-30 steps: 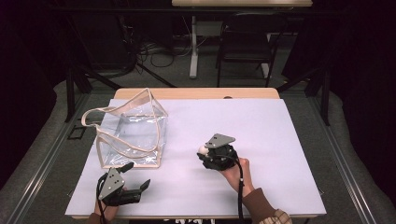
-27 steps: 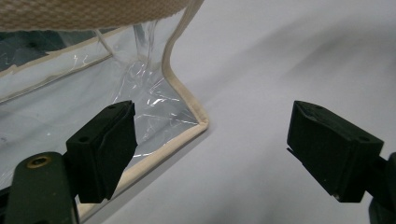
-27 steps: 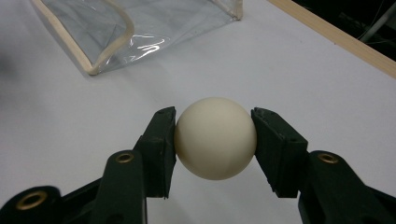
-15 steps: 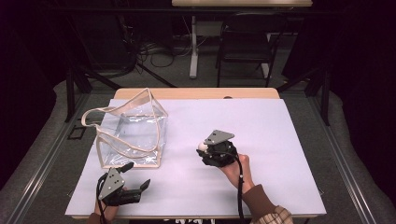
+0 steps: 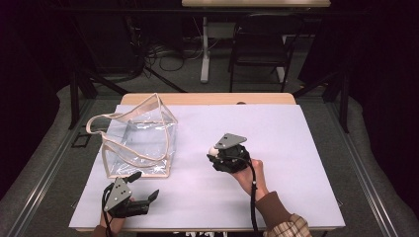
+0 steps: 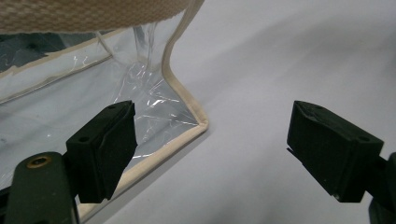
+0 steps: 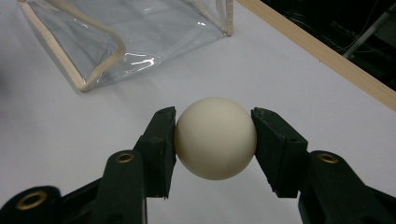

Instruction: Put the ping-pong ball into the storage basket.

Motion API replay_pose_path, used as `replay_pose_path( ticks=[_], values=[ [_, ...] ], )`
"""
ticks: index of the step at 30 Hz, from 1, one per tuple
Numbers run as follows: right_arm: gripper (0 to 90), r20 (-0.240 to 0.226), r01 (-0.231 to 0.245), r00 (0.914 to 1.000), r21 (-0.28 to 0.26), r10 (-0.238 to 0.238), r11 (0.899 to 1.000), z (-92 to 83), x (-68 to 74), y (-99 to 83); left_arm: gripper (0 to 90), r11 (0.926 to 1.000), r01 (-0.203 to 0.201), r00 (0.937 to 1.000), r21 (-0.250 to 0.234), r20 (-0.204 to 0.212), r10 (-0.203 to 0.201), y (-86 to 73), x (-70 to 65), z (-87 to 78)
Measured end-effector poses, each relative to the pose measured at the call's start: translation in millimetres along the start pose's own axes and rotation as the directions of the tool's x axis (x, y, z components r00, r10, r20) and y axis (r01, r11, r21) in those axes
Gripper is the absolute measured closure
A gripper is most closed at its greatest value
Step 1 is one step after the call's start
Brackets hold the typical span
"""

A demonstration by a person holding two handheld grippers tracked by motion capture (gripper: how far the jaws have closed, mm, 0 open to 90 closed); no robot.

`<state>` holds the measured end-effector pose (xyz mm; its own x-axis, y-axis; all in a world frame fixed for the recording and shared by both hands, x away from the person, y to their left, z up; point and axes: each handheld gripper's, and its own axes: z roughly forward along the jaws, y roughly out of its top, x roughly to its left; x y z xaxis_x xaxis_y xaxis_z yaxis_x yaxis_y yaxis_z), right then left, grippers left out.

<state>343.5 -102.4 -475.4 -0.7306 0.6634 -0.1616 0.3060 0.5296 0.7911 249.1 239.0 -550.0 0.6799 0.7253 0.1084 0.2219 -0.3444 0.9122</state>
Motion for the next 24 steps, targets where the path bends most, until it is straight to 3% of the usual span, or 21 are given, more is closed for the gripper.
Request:
replay_pose_path(
  ticks=[24],
  values=[
    [51.1, 0.007, 0.021, 0.9998, -0.003, -0.021, 1.000, 1.8, -4.3, 17.7, 15.9, 1.0000, 0.002, 1.0000, 0.000, 0.001, -0.002, -0.1, 0.0, 0.1]
  ],
)
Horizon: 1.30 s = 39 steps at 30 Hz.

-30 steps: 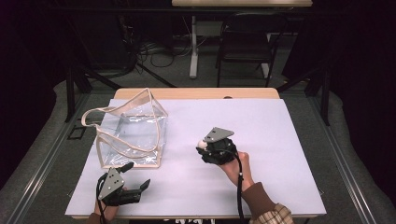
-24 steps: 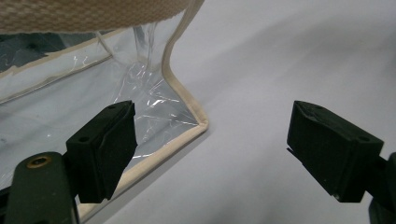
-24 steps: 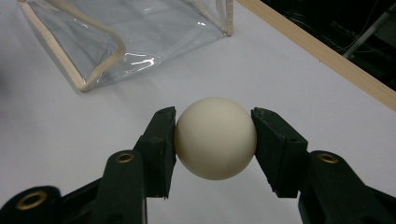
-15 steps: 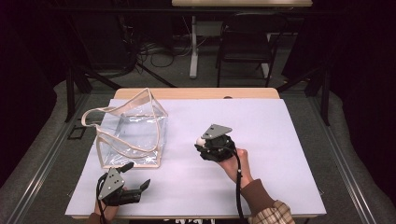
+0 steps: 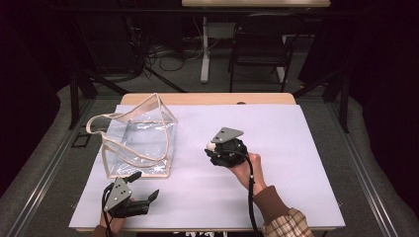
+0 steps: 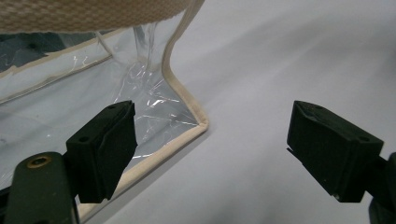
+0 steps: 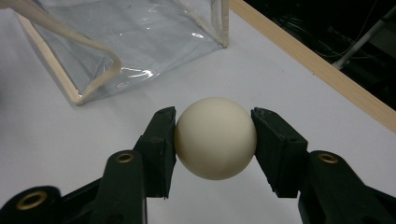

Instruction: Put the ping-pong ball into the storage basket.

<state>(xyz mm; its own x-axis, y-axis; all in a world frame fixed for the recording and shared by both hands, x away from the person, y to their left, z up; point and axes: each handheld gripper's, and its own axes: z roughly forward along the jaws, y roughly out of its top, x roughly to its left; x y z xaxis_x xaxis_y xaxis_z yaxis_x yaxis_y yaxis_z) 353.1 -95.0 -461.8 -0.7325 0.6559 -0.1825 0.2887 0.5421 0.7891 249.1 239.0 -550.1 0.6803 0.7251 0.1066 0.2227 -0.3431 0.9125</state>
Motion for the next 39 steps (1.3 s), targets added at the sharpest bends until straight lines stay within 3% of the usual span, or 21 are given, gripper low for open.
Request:
replay_pose_path(
  ticks=[39],
  values=[
    [51.1, 0.006, 0.032, 0.9995, 0.010, -0.032, 0.999, 8.2, -2.6, 27.5, 15.8, 1.0000, 0.000, 1.0000, -0.001, 0.001, 0.000, -0.1, 0.3, 0.1]
  ],
)
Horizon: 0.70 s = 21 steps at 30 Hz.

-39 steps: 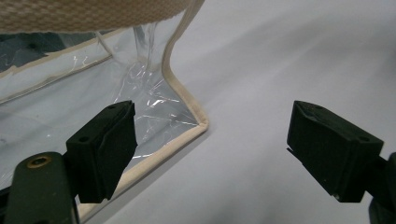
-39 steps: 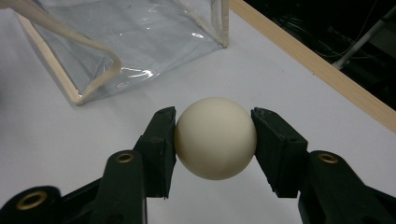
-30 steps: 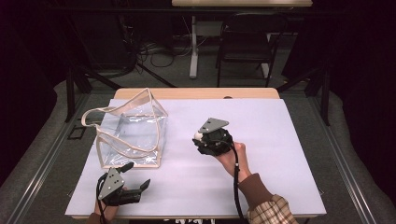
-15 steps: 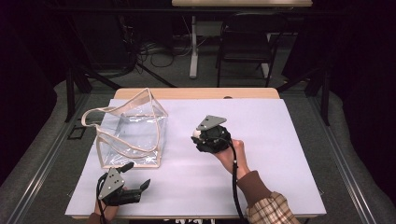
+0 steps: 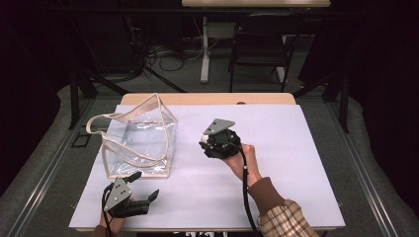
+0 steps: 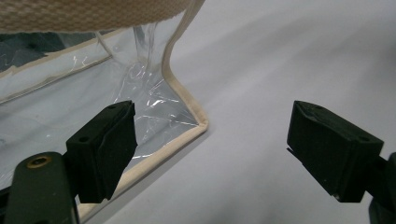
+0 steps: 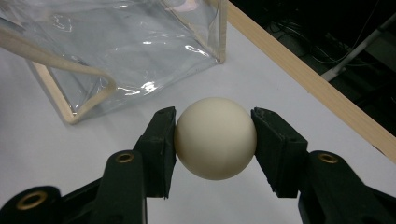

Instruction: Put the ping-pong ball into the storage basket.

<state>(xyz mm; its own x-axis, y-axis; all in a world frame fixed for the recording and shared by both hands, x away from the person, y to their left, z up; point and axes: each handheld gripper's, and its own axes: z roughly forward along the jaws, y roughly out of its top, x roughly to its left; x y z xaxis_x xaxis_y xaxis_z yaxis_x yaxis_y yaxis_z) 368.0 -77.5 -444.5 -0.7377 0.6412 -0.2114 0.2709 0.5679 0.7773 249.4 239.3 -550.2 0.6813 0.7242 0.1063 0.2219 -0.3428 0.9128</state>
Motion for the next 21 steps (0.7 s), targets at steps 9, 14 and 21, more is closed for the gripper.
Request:
replay_pose_path(
  ticks=[9, 14, 21],
  values=[
    [51.1, 0.002, 0.006, 1.0000, 0.002, -0.006, 1.000, 1.5, -0.8, 5.0, 15.9, 1.0000, -0.001, 1.0000, 0.000, 0.000, 0.001, 0.0, 0.0, 0.0],
    [51.1, 0.005, 0.007, 1.0000, 0.002, -0.007, 1.000, 1.6, -0.6, 9.1, 15.8, 1.0000, 0.000, 1.0000, -0.001, 0.001, 0.000, 0.0, -0.1, 0.0],
    [51.1, 0.003, 0.015, 0.9999, -0.001, -0.015, 1.000, 2.3, -0.3, 14.7, 15.9, 1.0000, -0.001, 1.0000, -0.001, 0.000, 0.001, 0.0, 0.1, -0.2]
  ],
)
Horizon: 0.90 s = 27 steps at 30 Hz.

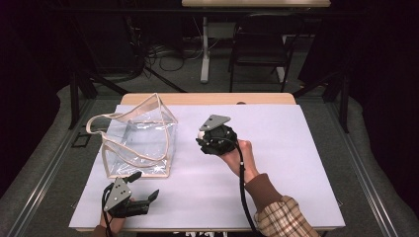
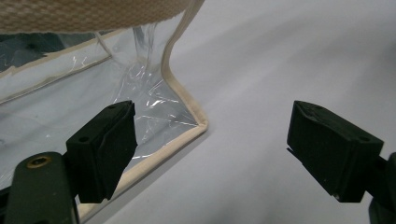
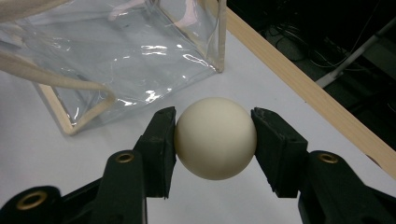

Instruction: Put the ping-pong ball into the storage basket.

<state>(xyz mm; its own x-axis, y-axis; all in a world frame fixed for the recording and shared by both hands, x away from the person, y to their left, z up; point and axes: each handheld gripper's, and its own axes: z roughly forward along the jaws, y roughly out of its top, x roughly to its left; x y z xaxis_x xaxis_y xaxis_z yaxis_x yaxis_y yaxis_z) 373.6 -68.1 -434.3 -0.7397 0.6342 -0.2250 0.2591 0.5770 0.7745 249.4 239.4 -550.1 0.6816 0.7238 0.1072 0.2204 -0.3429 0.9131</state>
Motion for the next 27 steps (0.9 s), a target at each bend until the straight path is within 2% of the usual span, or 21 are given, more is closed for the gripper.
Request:
replay_pose_path(
  ticks=[27],
  values=[
    [51.1, 0.004, 0.018, 0.9998, 0.000, -0.018, 1.000, 2.5, 1.7, 13.3, 15.9, 1.0000, 0.001, 1.0000, 0.000, 0.000, -0.001, 0.0, 0.0, 0.1]
  ],
)
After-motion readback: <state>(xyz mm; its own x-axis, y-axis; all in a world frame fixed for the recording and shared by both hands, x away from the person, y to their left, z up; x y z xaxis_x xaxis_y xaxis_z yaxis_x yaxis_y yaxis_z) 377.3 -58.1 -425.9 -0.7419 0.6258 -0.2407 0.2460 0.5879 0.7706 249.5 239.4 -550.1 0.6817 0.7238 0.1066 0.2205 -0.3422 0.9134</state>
